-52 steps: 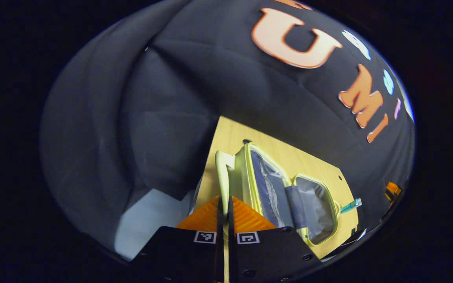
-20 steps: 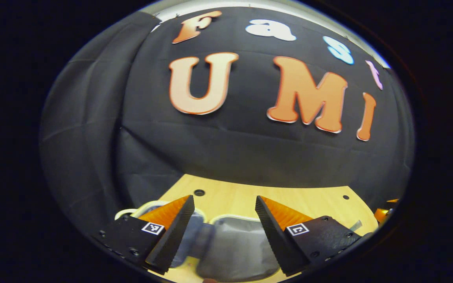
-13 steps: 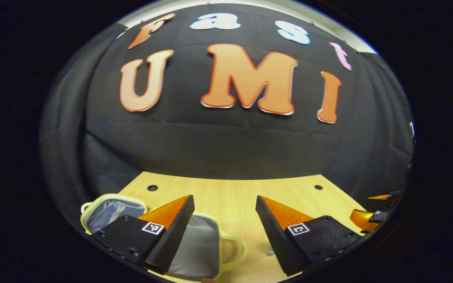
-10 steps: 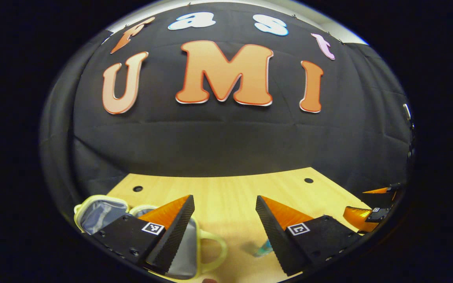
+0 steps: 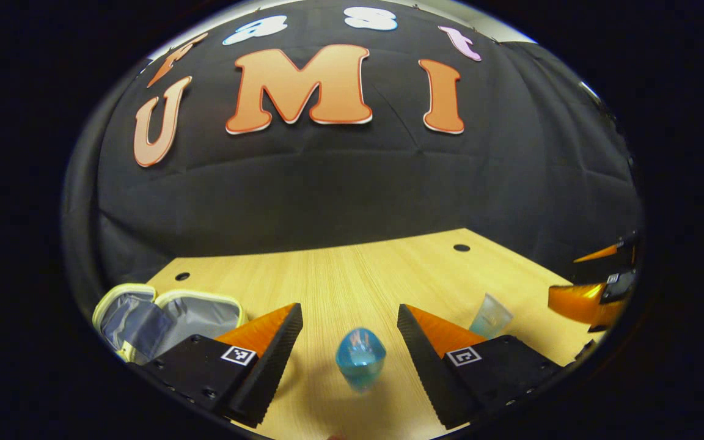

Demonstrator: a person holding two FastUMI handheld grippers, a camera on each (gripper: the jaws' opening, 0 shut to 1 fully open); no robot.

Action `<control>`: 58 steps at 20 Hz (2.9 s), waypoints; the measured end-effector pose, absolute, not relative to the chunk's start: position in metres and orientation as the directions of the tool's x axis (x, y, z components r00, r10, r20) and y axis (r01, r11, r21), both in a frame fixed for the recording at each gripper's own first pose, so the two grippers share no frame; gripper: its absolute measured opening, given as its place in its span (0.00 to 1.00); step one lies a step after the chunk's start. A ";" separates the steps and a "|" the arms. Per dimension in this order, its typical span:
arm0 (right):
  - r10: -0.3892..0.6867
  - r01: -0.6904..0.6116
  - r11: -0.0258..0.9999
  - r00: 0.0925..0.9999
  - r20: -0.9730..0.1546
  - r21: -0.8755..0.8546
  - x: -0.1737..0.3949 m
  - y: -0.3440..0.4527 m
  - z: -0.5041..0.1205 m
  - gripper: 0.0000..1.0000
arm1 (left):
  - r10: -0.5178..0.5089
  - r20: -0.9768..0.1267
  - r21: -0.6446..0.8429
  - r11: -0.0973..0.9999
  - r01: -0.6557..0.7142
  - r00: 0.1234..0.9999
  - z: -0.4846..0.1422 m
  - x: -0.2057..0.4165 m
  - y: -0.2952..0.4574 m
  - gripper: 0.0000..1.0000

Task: First open the suitcase, pack the skin care products into it, and then close the suitcase.

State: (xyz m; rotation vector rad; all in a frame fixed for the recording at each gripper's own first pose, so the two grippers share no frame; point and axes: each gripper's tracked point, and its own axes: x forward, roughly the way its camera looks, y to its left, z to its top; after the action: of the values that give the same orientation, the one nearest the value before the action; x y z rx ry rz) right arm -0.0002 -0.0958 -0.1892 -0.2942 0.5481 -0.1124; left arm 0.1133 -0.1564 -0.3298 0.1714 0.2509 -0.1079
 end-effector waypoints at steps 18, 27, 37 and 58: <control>-0.110 -0.056 0.964 0.805 -0.583 -0.260 -0.003 -0.067 -0.242 0.96 | -0.056 -0.416 0.000 0.998 0.062 0.908 -0.376 0.092 -0.141 0.48; -0.075 -0.140 0.954 0.745 -0.663 -0.265 0.027 -0.048 -0.304 0.78 | -0.098 -0.444 -0.003 0.994 0.108 0.891 -0.300 0.045 -0.114 0.48; -0.100 -0.185 0.924 0.727 -0.679 -0.334 0.039 -0.043 -0.312 0.38 | -0.088 -0.487 -0.022 0.996 0.088 0.869 -0.287 0.024 -0.077 0.47; 0.120 -0.151 0.988 0.692 -0.712 0.019 -0.015 0.199 -0.217 0.37 | -0.157 -0.751 -0.059 0.983 0.171 0.641 -0.295 0.046 0.143 0.44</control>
State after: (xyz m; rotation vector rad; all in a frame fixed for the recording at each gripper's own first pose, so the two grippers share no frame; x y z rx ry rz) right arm -0.0153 0.1986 -0.2175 -0.0418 0.7919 0.1513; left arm 0.0459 0.1430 -0.2948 0.0183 0.8546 -0.1870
